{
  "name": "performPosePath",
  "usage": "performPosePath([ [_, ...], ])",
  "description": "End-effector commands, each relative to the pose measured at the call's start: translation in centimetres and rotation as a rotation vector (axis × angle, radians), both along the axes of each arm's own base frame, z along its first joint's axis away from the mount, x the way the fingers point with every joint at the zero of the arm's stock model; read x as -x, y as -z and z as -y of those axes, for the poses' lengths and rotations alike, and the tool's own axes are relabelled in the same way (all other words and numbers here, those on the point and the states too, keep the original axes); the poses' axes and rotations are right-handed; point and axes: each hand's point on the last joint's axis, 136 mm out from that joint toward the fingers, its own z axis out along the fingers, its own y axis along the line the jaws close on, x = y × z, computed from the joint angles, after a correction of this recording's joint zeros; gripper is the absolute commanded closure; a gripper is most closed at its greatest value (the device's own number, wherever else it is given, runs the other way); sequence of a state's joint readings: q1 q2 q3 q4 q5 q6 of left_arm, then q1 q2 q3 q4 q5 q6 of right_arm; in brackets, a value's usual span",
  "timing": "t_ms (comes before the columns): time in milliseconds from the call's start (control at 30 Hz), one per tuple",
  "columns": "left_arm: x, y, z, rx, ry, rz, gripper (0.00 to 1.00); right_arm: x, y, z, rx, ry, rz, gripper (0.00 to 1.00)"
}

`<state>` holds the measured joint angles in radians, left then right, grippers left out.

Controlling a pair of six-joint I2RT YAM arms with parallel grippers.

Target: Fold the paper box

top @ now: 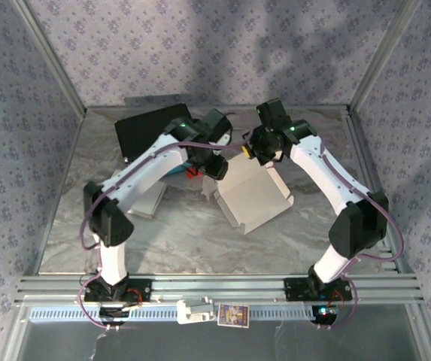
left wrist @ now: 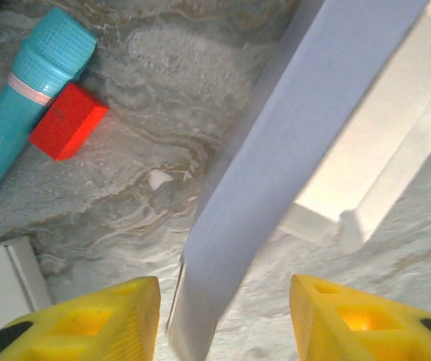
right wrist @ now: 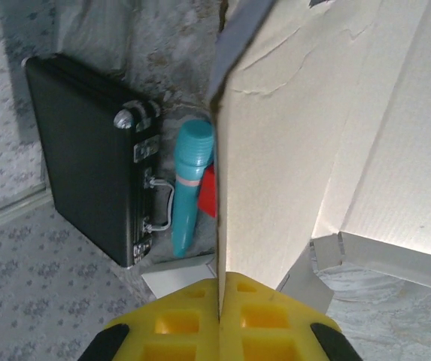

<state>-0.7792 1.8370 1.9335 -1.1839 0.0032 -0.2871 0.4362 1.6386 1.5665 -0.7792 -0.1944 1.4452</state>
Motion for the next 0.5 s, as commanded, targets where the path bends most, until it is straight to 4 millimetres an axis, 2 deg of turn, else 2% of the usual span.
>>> performPosePath([
  [0, -1.0, -4.6, -0.1, 0.369, -0.2, -0.04, 0.5, -0.1, -0.5, 0.3, -0.079, 0.081, 0.012, 1.0],
  [67, -1.5, -4.3, -0.7, 0.492, -0.315, -0.111, 0.45, -0.5, -0.2, 0.5, -0.112, 0.115, 0.031, 1.0],
  [167, -2.4, -3.5, -1.1, 0.554, -0.406, -0.159, 0.46, -0.1, 1.1, 1.0, -0.122, 0.151, -0.006, 1.0],
  [333, -3.9, -2.5, 0.8, 0.61, -0.434, -0.218, 0.5, -0.1, 2.6, 0.8, -0.171, 0.193, -0.023, 1.0],
  [467, -4.2, -0.5, 1.6, 0.58, -0.459, -0.274, 0.52, -0.1, 2.8, 0.9, -0.174, 0.205, -0.02, 1.0],
])
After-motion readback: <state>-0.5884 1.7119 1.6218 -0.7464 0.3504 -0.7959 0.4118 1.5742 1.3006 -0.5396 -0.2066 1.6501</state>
